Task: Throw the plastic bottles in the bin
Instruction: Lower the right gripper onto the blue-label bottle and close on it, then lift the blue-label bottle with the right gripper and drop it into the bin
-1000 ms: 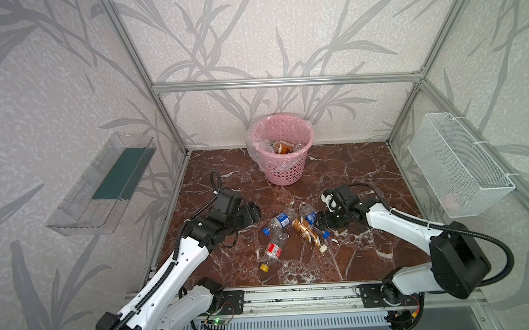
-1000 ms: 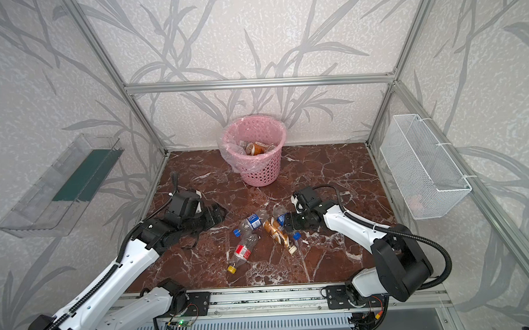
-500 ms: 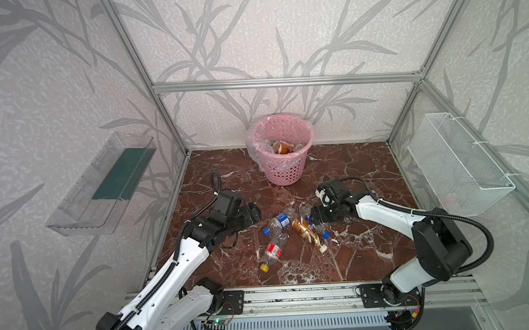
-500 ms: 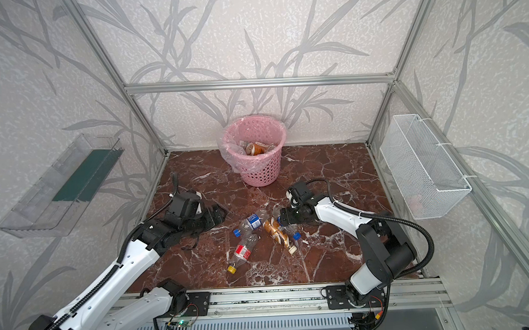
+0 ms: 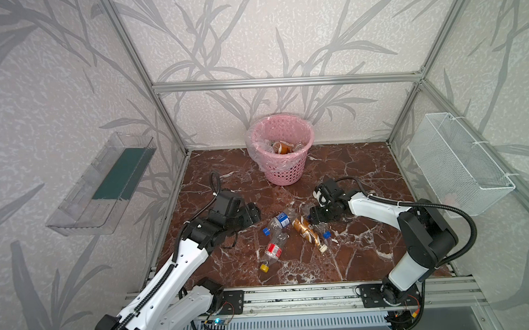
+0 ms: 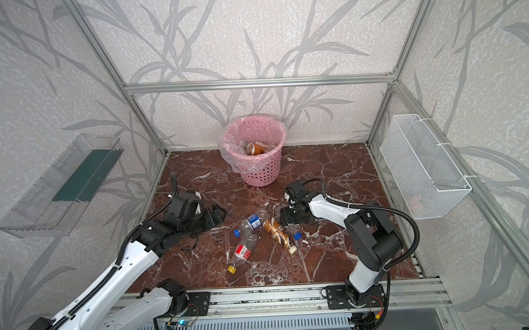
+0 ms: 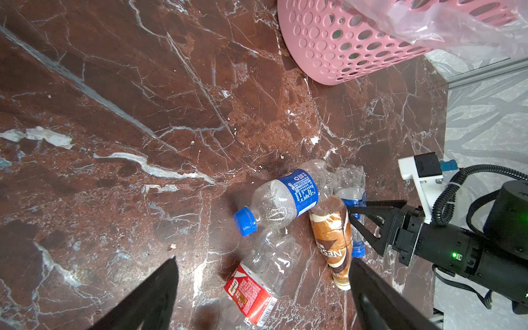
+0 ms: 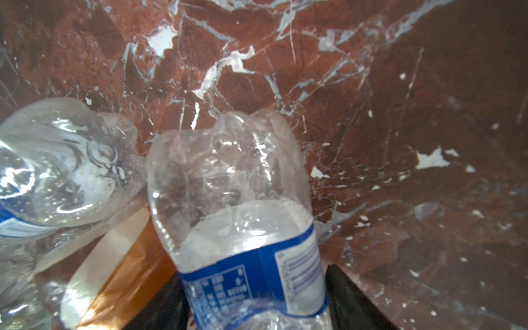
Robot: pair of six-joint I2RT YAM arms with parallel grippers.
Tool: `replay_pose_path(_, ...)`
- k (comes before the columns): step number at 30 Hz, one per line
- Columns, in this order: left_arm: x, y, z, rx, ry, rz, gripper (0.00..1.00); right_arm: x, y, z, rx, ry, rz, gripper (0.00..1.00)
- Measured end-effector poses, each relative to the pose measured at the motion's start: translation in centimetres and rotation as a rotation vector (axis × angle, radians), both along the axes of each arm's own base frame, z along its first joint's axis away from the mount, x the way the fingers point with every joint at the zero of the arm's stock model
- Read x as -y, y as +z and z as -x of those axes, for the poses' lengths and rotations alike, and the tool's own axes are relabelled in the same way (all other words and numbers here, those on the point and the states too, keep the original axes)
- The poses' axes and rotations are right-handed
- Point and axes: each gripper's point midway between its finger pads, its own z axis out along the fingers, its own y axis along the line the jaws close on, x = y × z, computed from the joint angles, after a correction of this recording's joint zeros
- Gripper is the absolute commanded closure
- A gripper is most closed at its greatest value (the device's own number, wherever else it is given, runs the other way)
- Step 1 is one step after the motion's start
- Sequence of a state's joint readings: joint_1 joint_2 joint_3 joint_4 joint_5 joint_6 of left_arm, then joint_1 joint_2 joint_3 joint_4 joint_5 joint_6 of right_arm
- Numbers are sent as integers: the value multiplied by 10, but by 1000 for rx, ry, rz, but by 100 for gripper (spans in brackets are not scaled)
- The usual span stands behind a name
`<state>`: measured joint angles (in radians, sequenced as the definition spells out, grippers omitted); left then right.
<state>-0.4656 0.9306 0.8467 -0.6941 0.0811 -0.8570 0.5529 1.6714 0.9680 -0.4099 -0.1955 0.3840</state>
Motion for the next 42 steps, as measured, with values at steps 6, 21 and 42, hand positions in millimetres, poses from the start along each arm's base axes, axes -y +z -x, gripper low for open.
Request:
replay_pose_path(6,0,0,0,-1,0,-1,8,2,-1,-1,4,-11,8,42)
replay_pose_path(21,3,-5,-4,-14,-2,-5,8,60,3,21,13,-131,46,49)
replay_pose_path(42,6,36,-15,63,3,25,8,-22,435,-123,774,-153,-500,13)
